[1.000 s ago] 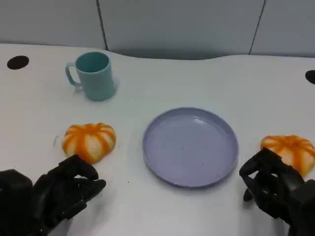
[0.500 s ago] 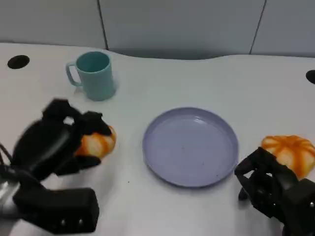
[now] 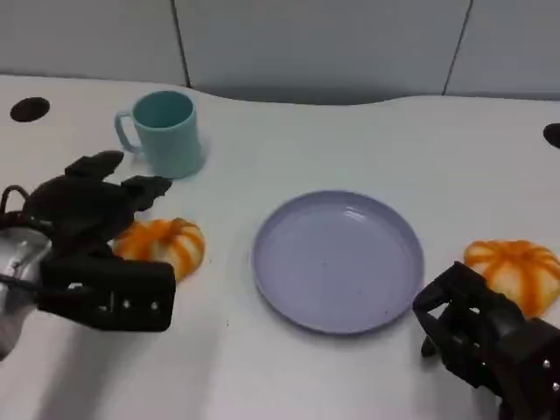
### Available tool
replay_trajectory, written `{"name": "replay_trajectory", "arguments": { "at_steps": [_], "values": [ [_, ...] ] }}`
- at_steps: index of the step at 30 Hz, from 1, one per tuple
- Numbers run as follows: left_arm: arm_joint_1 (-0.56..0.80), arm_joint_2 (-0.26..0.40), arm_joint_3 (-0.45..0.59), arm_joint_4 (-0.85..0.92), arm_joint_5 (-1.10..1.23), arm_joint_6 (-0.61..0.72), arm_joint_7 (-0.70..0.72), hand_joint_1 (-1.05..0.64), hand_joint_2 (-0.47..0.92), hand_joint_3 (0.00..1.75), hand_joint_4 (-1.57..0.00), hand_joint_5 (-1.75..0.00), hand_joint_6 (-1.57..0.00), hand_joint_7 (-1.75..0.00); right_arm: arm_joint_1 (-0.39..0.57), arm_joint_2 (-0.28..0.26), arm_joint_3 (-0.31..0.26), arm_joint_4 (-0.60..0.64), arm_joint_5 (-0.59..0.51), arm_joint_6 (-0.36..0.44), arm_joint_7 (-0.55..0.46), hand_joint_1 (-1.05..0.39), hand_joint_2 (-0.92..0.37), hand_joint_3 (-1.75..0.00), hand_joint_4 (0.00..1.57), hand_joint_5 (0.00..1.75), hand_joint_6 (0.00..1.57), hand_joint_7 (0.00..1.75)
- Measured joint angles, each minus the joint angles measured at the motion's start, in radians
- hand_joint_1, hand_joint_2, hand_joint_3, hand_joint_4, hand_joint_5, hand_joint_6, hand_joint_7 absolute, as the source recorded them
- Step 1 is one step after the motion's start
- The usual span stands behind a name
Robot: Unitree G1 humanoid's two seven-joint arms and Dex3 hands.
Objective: Grasp the bread from the table and place it into the plate.
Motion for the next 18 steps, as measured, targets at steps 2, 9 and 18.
{"name": "replay_trajectory", "arguments": {
  "at_steps": [2, 9, 18],
  "values": [
    [-0.082, -0.034, -0.043, 0.148, 0.004, 0.016, -0.017, -0.89, 0.87, 0.0, 0.0, 0.0, -0.04, -0.01, -0.001, 0.001, 0.001, -0.001, 0.001, 0.001, 0.001, -0.28, -0.92, -0.35, 0.6, 1.75, 0.38, 1.75],
    [-0.262, -0.175, -0.129, 0.567, -0.018, 0.043, 0.026, -0.83, 0.83, 0.0, -0.01, 0.0, -0.07, -0.02, 0.007, 0.003, 0.0, -0.005, 0.001, -0.007, 0.0, -0.26, -0.92, -0.35, 0.6, 1.75, 0.38, 1.75],
    [-0.318, -0.249, -0.151, 0.72, -0.079, 0.062, 0.084, -0.51, 0.76, 0.0, -0.26, -0.13, -0.38, -0.12, 0.029, 0.002, 0.0, -0.041, 0.001, 0.007, 0.002, -0.27, -0.92, -0.36, 0.59, 1.75, 0.39, 1.75]
  ]
}}
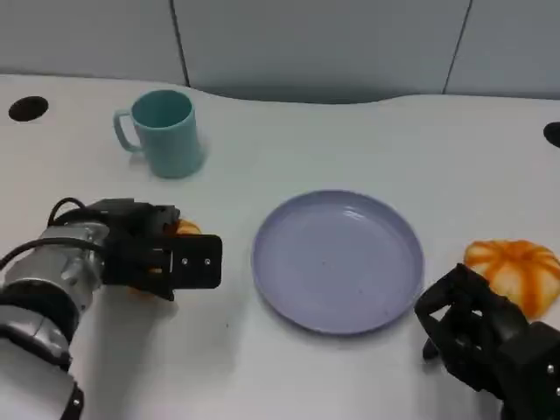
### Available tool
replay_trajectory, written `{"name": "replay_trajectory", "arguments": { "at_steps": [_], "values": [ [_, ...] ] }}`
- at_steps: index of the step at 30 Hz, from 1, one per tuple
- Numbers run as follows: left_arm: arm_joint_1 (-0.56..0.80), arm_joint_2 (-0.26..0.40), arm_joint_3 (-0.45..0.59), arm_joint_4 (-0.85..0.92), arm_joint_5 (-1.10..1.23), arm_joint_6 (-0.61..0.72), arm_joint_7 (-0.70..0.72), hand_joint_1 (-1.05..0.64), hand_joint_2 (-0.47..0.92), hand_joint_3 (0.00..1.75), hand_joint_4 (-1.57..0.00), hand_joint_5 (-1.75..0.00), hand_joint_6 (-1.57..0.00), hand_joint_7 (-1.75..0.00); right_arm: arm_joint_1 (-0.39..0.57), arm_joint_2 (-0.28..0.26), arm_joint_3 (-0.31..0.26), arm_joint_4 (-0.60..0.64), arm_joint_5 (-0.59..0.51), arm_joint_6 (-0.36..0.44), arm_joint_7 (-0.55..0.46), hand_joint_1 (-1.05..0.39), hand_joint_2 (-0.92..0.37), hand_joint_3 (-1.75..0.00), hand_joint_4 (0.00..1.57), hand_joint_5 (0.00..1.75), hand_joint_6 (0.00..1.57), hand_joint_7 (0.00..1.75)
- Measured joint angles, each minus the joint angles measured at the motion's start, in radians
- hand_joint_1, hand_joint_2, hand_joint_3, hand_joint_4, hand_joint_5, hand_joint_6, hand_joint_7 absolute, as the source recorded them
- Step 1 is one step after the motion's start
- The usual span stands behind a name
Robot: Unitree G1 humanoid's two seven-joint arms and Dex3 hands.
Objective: Grasp the bread from the table and place it into the plate.
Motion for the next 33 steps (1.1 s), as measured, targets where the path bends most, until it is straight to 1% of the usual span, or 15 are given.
{"name": "replay_trajectory", "arguments": {
  "at_steps": [1, 2, 3, 4, 5, 6, 8, 9, 11, 12, 13, 14, 19, 28, 33],
  "values": [
    [0.0, -0.004, 0.0, 0.005, -0.004, -0.001, 0.013, -0.45, 0.78, 0.0, -0.31, -0.59, -0.48, -0.43, 0.003, 0.0, 0.0, -0.003, 0.0, 0.002, 0.0, -0.26, -0.92, -0.36, 0.6, 1.75, 0.39, 1.75],
    [0.0, -0.008, 0.001, 0.009, -0.008, -0.001, 0.027, -0.43, 0.79, 0.0, -0.26, -0.86, -0.46, -0.65, 0.004, 0.0, 0.0, -0.004, 0.0, 0.003, 0.001, -0.26, -0.92, -0.36, 0.61, 1.75, 0.4, 1.75],
    [0.0, -0.011, 0.001, 0.01, -0.015, -0.001, 0.042, -0.37, 0.8, 0.0, -0.31, -1.14, -0.42, -0.96, 0.006, 0.0, 0.0, -0.004, 0.0, 0.002, 0.001, -0.27, -0.92, -0.36, 0.61, 1.75, 0.4, 1.75],
    [0.0, -0.013, 0.001, 0.011, -0.024, -0.001, 0.056, -0.31, 0.83, 0.01, -0.42, -1.36, -0.4, -1.22, 0.006, 0.0, 0.0, -0.004, 0.0, 0.002, 0.001, -0.27, -0.92, -0.36, 0.61, 1.75, 0.4, 1.75],
    [0.0, -0.015, 0.003, 0.011, -0.032, -0.001, 0.076, -0.27, 0.88, 0.02, -0.48, -1.57, -0.35, -1.52, 0.007, 0.0, 0.0, -0.004, 0.0, 0.002, 0.001, -0.27, -0.92, -0.36, 0.61, 1.75, 0.4, 1.75],
    [0.0, -0.018, 0.006, 0.012, -0.039, -0.001, 0.096, -0.26, 0.9, 0.05, -0.47, -1.64, -0.35, -1.57, 0.009, 0.0, 0.0, -0.007, 0.001, 0.004, 0.001, -0.27, -0.92, -0.36, 0.6, 1.75, 0.39, 1.75],
    [0.001, -0.021, 0.008, 0.012, -0.051, -0.001, 0.129, -0.27, 0.92, 0.08, -0.46, -1.7, -0.38, -1.62, 0.015, 0.0, 0.001, -0.02, 0.0, 0.013, 0.002, -0.26, -0.92, -0.37, 0.6, 1.75, 0.38, 1.75],
    [0.001, -0.021, 0.008, 0.013, -0.058, -0.001, 0.136, -0.28, 0.92, 0.06, -0.5, -1.68, -0.46, -1.53, 0.018, 0.0, 0.002, -0.027, 0.0, 0.014, 0.002, -0.26, -0.92, -0.37, 0.6, 1.75, 0.38, 1.75],
    [0.005, -0.024, 0.003, 0.017, -0.059, -0.001, 0.161, -0.28, 0.92, 0.05, -0.52, -1.66, -0.51, -1.47, 0.021, 0.0, 0.002, -0.035, 0.0, 0.014, 0.002, -0.26, -0.92, -0.37, 0.6, 1.75, 0.38, 1.75],
    [0.007, -0.025, 0.001, 0.018, -0.06, -0.001, 0.173, -0.25, 0.92, 0.04, -0.53, -1.7, -0.51, -1.55, 0.023, 0.0, 0.002, -0.039, 0.0, 0.014, 0.002, -0.27, -0.92, -0.37, 0.6, 1.75, 0.39, 1.75],
    [0.009, -0.026, 0.001, 0.019, -0.063, -0.001, 0.182, -0.21, 0.92, 0.07, -0.59, -1.73, -0.49, -1.67, 0.023, 0.0, 0.002, -0.04, 0.0, 0.014, 0.002, -0.27, -0.92, -0.37, 0.61, 1.75, 0.39, 1.75],
    [0.013, -0.027, 0.004, 0.02, -0.071, -0.002, 0.193, -0.2, 0.92, 0.09, -0.63, -1.74, -0.49, -1.7, 0.023, 0.0, 0.002, -0.04, 0.0, 0.014, 0.003, -0.27, -0.92, -0.37, 0.61, 1.75, 0.39, 1.75],
    [0.048, -0.028, 0.053, 0.019, -0.141, -0.033, 0.247, -0.15, 0.9, 0.11, -0.83, -1.75, -0.6, -1.75, 0.026, 0.0, 0.002, -0.04, 0.0, 0.015, 0.006, -0.27, -0.92, -0.37, 0.61, 1.75, 0.39, 1.75],
    [0.115, -0.024, 0.186, 0.005, -0.296, -0.174, 0.265, -0.13, 0.86, 0.1, -0.85, -1.75, -0.65, -1.75, 0.026, 0.0, 0.002, -0.037, 0.0, 0.013, 0.006, -0.28, -0.92, -0.36, 0.62, 1.75, 0.39, 1.75],
    [0.139, -0.023, 0.305, -0.024, -0.44, -0.231, 0.171, -0.11, 0.87, 0.1, -0.85, -1.75, -0.64, -1.75, 0.025, 0.001, 0.003, -0.036, 0.0, 0.013, 0.006, -0.28, -0.92, -0.37, 0.61, 1.75, 0.38, 1.75]
  ]
}}
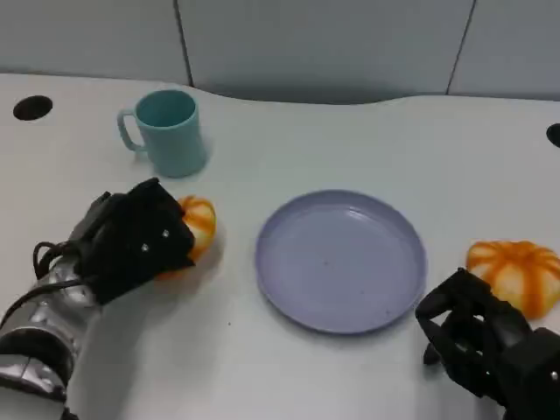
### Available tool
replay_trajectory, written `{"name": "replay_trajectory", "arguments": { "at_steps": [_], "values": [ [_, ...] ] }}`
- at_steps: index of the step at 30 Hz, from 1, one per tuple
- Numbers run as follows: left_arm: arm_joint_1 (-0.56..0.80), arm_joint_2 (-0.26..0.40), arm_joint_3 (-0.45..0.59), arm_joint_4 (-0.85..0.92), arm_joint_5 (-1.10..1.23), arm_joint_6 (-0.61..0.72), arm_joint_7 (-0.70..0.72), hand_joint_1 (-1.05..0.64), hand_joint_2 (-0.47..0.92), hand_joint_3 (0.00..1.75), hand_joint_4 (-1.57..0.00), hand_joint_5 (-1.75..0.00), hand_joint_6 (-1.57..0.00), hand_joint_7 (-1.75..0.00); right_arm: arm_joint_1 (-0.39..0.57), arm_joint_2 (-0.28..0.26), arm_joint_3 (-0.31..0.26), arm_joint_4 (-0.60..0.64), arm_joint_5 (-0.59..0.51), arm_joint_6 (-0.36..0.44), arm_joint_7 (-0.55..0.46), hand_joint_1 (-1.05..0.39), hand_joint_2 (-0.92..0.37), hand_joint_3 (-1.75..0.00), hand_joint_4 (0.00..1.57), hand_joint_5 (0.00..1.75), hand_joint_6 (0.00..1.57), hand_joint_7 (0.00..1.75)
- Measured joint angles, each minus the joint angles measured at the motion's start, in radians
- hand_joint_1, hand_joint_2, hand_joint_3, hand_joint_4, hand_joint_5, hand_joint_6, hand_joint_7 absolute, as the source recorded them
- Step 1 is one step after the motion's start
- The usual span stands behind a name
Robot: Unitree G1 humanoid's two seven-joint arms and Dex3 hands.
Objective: Grasp the bread from the table and place it into the plate.
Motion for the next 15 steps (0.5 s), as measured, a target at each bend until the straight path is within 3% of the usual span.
{"name": "replay_trajectory", "arguments": {
  "at_steps": [7, 15],
  "values": [
    [0.025, -0.007, 0.135, -0.125, -0.198, -0.049, -0.205, -0.1, 0.88, 0.1, -0.83, -1.75, -0.58, -1.75, -0.005, 0.001, 0.001, 0.006, -0.001, 0.001, -0.005, -0.27, -0.92, -0.37, 0.6, 1.75, 0.37, 1.75],
    [0.02, -0.04, 0.113, -0.302, -0.226, -0.124, -0.301, -0.1, 0.87, 0.1, -0.85, -1.75, -0.65, -1.75, -0.019, 0.013, 0.006, 0.013, -0.011, 0.008, -0.015, -0.28, -0.92, -0.36, 0.6, 1.75, 0.38, 1.75]
  ]
}}
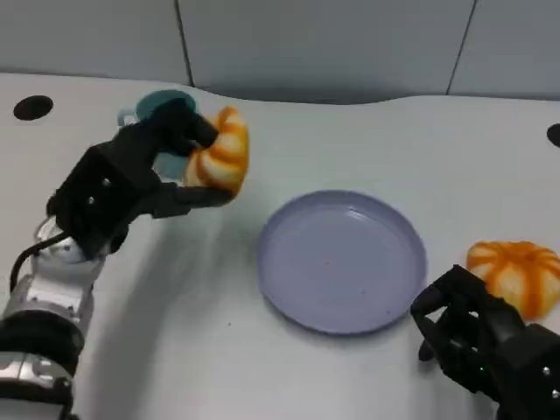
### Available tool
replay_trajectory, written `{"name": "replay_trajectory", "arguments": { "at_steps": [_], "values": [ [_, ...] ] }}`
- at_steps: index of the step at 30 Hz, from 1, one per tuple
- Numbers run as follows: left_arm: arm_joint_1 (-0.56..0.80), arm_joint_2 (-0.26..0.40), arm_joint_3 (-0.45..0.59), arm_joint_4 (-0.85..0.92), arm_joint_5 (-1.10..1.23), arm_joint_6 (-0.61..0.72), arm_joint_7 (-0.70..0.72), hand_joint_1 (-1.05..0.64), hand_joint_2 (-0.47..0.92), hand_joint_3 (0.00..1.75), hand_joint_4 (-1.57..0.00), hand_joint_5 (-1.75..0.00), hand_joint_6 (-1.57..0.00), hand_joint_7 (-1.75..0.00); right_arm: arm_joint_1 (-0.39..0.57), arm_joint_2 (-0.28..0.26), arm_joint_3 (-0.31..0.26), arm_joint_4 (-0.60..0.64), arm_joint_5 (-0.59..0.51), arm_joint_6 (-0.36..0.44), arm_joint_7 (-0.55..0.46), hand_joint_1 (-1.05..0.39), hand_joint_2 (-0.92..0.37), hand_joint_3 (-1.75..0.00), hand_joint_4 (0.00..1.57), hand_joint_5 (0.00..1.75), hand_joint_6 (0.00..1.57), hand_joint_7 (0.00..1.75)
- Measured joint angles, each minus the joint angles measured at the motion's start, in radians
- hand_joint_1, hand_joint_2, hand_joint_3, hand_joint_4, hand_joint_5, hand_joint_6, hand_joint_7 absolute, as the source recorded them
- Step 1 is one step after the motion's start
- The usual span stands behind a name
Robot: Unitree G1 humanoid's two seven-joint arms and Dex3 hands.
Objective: Grasp the bread from the table and place it into the plate.
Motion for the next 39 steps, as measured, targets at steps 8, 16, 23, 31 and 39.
{"name": "replay_trajectory", "arguments": {
  "at_steps": [8, 16, 23, 31, 39],
  "values": [
    [-0.08, -0.064, -0.117, 0.054, 0.13, 0.042, 0.013, -0.15, 0.84, 0.09, -0.89, -1.75, -0.71, -1.75, -0.01, 0.005, 0.0, 0.015, -0.002, 0.009, -0.002, -0.3, -0.92, -0.35, 0.61, 1.75, 0.38, 1.75],
    [-0.191, -0.135, -0.256, 0.186, 0.302, 0.122, 0.102, -0.12, 0.85, 0.11, -0.88, -1.75, -0.65, -1.75, -0.009, 0.006, 0.006, 0.004, -0.013, 0.035, -0.006, -0.3, -0.92, -0.36, 0.56, 1.75, 0.36, 1.75],
    [-0.227, -0.17, -0.362, 0.244, 0.417, 0.174, 0.156, -0.19, 0.84, 0.1, -0.81, -1.75, -0.62, -1.75, -0.006, 0.014, 0.018, -0.015, -0.012, 0.047, -0.006, -0.28, -0.92, -0.35, 0.57, 1.75, 0.38, 1.75],
    [-0.234, -0.178, -0.572, 0.264, 0.645, 0.187, 0.286, -0.55, 0.92, 0.05, -0.24, -0.95, -0.31, -0.77, -0.001, 0.023, 0.031, -0.023, -0.011, 0.051, -0.009, -0.26, -0.92, -0.36, 0.56, 1.75, 0.37, 1.75],
    [-0.252, -0.166, -0.581, 0.269, 0.647, 0.135, 0.281, -0.73, 0.92, 0.08, 0.0, -0.17, -0.04, -0.18, 0.005, 0.03, 0.032, -0.028, -0.006, 0.06, -0.009, -0.26, -0.92, -0.36, 0.58, 1.75, 0.37, 1.75]
  ]
}}
